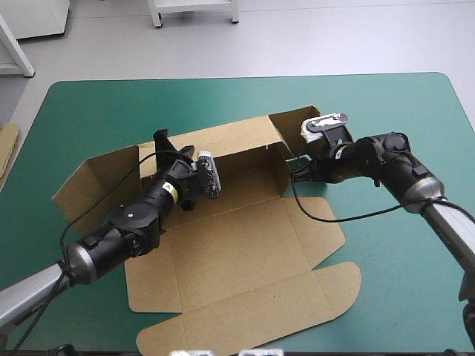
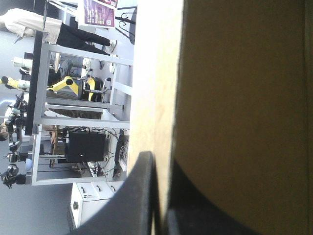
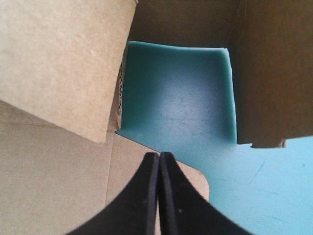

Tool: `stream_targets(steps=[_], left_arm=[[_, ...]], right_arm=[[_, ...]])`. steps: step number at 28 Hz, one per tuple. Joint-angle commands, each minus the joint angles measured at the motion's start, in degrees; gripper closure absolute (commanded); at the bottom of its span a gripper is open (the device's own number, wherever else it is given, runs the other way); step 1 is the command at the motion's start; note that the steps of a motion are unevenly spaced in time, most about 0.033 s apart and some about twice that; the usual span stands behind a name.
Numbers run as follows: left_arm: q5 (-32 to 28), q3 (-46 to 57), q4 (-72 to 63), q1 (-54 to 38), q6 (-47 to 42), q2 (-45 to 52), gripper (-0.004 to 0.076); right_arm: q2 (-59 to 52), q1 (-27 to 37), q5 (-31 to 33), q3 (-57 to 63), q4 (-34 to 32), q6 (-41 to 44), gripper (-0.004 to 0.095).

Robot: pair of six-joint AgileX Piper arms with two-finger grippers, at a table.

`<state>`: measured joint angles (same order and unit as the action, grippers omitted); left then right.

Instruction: Fold the box

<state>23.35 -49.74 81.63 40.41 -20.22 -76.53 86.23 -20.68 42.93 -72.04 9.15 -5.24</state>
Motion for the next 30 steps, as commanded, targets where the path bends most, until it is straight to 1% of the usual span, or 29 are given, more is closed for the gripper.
stream_targets(steps=[1,18,21,25,30], left_arm=[[1.15,-0.28,-2.89,0.26,-2.0,1.09,0.0733],[1.14,-0.28,-2.89,0.26,-2.0,1.09,0.0733],[1.14,-0.28,-3.09,0.26,-2.0,1.09,0.0733],[1.14,-0.28,-3.09,0.26,-2.0,1.09,0.0733],[1.14,-0.28,-3.22,0.26,-2.0,1.09,0.0733]], right_arm=[[-2.0,0.12,-2.01,-1.34,0.57,-0.28,0.0927],[-2.0,0.12,-2.01,-1.34,0.7,-0.04,0.0927],[-2.0,0.12,-2.93,-2.21,1.52,-0.57,0.0927],[-0.47,0.12,1.39,-8.85,0.33,-0.72,0.0927],[4.62,1.04,7.36,-22.53,-0.6,-0.02,0.0927]])
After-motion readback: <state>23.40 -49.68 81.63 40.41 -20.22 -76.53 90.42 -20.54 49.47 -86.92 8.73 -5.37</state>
